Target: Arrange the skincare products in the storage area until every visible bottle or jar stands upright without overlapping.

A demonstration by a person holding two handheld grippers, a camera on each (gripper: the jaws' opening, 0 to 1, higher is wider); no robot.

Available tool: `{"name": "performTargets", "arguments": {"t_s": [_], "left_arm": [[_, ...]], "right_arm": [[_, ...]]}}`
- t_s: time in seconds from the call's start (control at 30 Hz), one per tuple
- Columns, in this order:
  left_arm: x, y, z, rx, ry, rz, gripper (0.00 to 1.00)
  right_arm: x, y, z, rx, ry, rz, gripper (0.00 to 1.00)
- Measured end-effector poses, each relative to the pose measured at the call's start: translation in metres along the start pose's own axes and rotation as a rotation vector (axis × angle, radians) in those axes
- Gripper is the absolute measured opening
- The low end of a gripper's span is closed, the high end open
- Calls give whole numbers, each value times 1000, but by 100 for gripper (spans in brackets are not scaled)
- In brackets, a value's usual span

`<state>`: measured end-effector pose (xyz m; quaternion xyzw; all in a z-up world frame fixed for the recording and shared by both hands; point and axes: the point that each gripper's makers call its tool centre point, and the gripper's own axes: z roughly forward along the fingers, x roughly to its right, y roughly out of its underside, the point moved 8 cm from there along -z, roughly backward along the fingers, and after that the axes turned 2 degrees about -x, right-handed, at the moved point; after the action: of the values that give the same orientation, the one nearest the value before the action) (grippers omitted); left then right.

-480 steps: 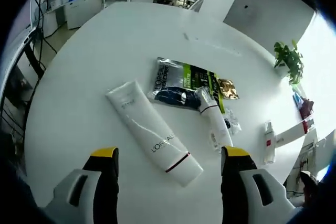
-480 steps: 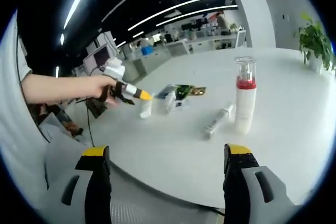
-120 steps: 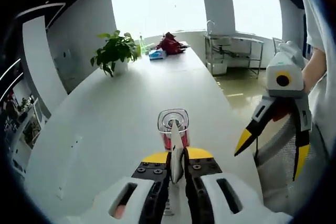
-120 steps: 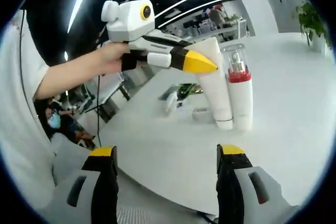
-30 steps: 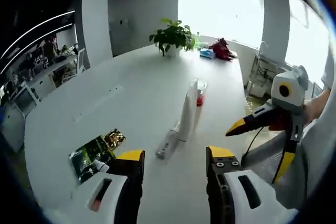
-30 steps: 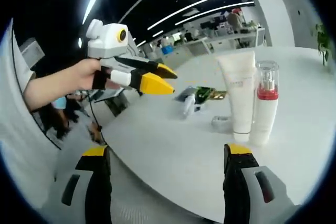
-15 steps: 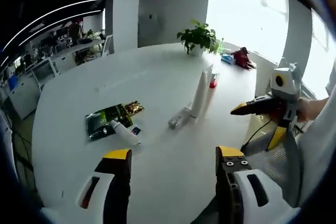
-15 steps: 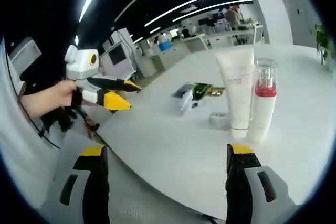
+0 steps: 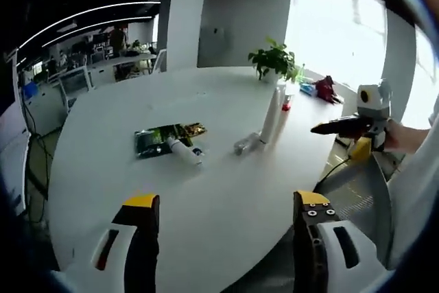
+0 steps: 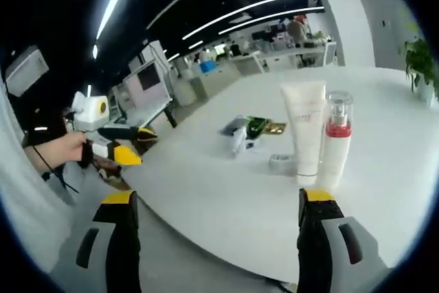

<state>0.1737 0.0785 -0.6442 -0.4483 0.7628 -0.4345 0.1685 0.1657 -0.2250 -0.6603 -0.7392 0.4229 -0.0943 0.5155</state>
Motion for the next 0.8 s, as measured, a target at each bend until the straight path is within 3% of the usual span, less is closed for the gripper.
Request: {"name": "performTargets", "arguments": {"t_s": [0.17, 0.4, 0.57, 0.7, 0.8], "left_arm": [[1, 10, -16, 17, -2, -35, 81], [-6, 27, -29, 44, -28, -118, 84], [-8, 37, -28, 46, -62, -139, 90], [-9, 42, -24, 30, -83, -112, 99], [-11, 42, -23, 30, -91, -112, 99]], "right_arm": [[-14, 1, -1, -3, -3, -14, 99], [-11, 4, -6, -8, 4, -23, 99], [-3, 8, -6, 23, 9, -10, 99], [-4, 9, -1, 19, -4, -6, 99], [-3, 14, 0, 5, 2, -28, 99]]}}
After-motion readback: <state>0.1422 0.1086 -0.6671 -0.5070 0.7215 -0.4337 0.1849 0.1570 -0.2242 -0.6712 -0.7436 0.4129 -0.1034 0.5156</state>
